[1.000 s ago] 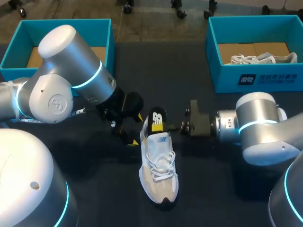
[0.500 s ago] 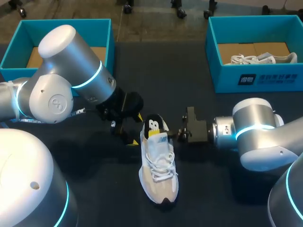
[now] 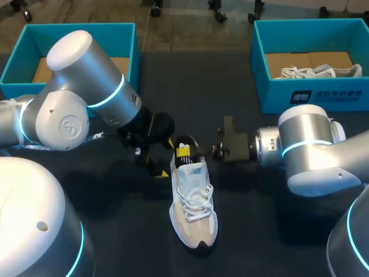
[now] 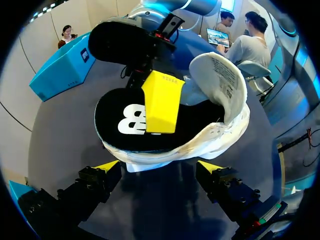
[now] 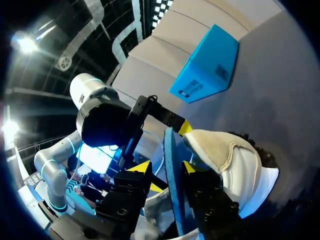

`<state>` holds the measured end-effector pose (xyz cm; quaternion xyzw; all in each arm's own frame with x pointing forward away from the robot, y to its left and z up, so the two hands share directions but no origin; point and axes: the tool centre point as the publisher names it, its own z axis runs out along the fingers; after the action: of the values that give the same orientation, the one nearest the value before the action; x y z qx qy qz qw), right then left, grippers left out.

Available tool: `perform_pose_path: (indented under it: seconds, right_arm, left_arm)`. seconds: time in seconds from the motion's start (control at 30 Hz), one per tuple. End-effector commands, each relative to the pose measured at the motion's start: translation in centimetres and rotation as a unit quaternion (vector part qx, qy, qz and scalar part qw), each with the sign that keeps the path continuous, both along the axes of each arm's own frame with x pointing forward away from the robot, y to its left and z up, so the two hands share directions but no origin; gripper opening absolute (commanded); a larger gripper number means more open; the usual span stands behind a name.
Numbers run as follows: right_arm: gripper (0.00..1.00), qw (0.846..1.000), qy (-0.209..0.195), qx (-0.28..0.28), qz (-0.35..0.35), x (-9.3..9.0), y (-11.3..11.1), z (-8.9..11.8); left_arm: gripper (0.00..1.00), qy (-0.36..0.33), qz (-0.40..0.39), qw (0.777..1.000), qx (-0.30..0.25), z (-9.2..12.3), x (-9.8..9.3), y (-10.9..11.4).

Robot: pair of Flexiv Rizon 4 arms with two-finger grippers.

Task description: Take the shoe out of the shoebox, open the shoe tongue, remove and reinsert the insole, then place the shoe into the shoebox

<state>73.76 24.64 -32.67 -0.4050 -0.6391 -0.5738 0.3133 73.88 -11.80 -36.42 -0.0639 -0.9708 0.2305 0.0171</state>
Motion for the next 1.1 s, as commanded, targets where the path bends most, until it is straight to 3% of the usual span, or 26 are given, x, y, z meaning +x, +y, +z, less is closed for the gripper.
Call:
perform_pose_path:
  seconds: [0.03,0.07,0.23,0.5,0.7,0.73,0.77,0.8,0.83,0.9,1.1]
  right_arm:
    - [0.12,1.000,0.004,0.007,0.005,0.7,-0.5,-0.4]
    - [0.00,1.000,0.009,0.010,0.003,0.8,-0.6,-0.6]
    - [0.00,0.999,0.028,0.022,-0.005,0.8,-0.8,-1.6]
    - [0.00,0.997,0.055,0.038,-0.026,-1.7,-0.5,-3.6]
    - [0.00,0.998,0.045,0.042,-0.031,-2.4,-0.2,-3.4]
    - [0.04,0.998,0.039,0.040,-0.030,-2.4,-0.2,-3.1]
    - [0.24,0.998,0.034,0.038,-0.028,-2.4,-0.1,-2.8]
    - [0.37,0.999,0.030,0.034,-0.028,-2.4,-0.1,-2.5]
    - [0.41,0.999,0.026,0.030,-0.025,-2.3,0.0,-2.2]
    - [0.45,0.999,0.018,0.022,-0.023,-2.2,0.1,-1.7]
    - [0.44,1.000,0.003,0.007,-0.012,-1.4,0.1,-0.6]
  left_arm:
    - [1.00,0.000,0.000,1.000,0.001,0.0,0.0,-0.1]
    - [1.00,0.000,0.000,1.000,0.001,0.0,0.0,-0.1]
    - [1.00,0.000,0.000,1.000,0.001,0.0,0.0,-0.1]
    - [1.00,0.000,0.000,1.000,0.001,0.0,0.0,-0.1]
    - [1.00,0.000,0.000,1.000,0.001,0.0,0.0,-0.1]
    - [1.00,0.000,0.000,1.000,0.001,0.0,0.0,-0.1]
    - [1.00,0.000,0.000,1.000,0.001,0.0,0.0,-0.1]
    - [1.00,0.000,0.000,1.000,0.001,0.0,0.0,-0.1]
    - [1.00,0.000,0.000,1.000,0.001,0.0,0.0,-0.1]
    - [1.00,0.000,0.000,1.000,0.001,0.0,0.0,-0.1]
    - [1.00,0.000,0.000,1.000,0.001,0.0,0.0,-0.1]
